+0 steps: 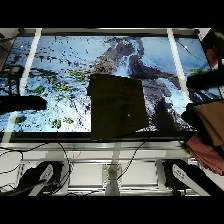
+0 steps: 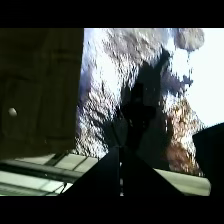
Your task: Fold the clothes and pants, and hang the long-sleeved shirts on hangers.
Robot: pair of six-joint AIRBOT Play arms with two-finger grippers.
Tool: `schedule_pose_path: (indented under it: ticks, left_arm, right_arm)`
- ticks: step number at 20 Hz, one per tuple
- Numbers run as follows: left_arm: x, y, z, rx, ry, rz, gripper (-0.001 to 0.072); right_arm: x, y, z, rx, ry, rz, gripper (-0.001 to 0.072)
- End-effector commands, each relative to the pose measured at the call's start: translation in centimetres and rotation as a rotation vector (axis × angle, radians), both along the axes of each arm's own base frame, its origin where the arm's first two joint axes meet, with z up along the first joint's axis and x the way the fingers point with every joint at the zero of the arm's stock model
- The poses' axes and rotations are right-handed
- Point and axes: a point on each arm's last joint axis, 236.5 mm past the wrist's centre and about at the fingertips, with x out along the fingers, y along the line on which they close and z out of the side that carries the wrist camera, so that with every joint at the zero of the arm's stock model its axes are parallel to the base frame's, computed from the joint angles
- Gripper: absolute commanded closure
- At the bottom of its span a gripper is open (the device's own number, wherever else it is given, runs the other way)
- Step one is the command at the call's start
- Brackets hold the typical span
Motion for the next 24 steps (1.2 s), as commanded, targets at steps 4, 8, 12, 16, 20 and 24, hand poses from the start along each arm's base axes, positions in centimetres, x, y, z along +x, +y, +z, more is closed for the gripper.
schedule_pose_path:
  ticks: [4,8,12,16,20,24]
  left_arm:
    - [-1.0,-4.3,-4.0,-0.091,0.092,-0.079,0.0430]
    - [-1.9,-7.8,-5.2,-0.230,0.194,-0.114,0.0349]
    - [-3.1,-8.8,-6.3,-0.235,0.235,-0.139,0.0703]
    - [-1.9,-6.0,-6.7,0.018,0.158,-0.058,0.0705]
    - [-0.4,-5.8,-2.6,0.249,-0.083,-0.104,0.0699]
    - [-1.7,-9.1,-2.5,0.169,-0.073,-0.152,0.0160]
  right_arm:
    - [-2.8,-0.8,-3.4,-0.045,-0.118,-0.033,0.0675]
    - [-1.2,-2.3,-7.1,-0.132,-0.111,0.012,0.0675]
    - [-3.7,-0.8,-16.6,-0.062,0.094,0.046,0.0677]
    - [-5.0,0.6,-21.0,0.006,0.224,0.076,0.0677]
    - [-2.4,1.0,-20.4,0.034,0.199,0.067,0.0679]
    - [-2.7,5.9,-19.6,0.272,0.246,0.042,0.0669]
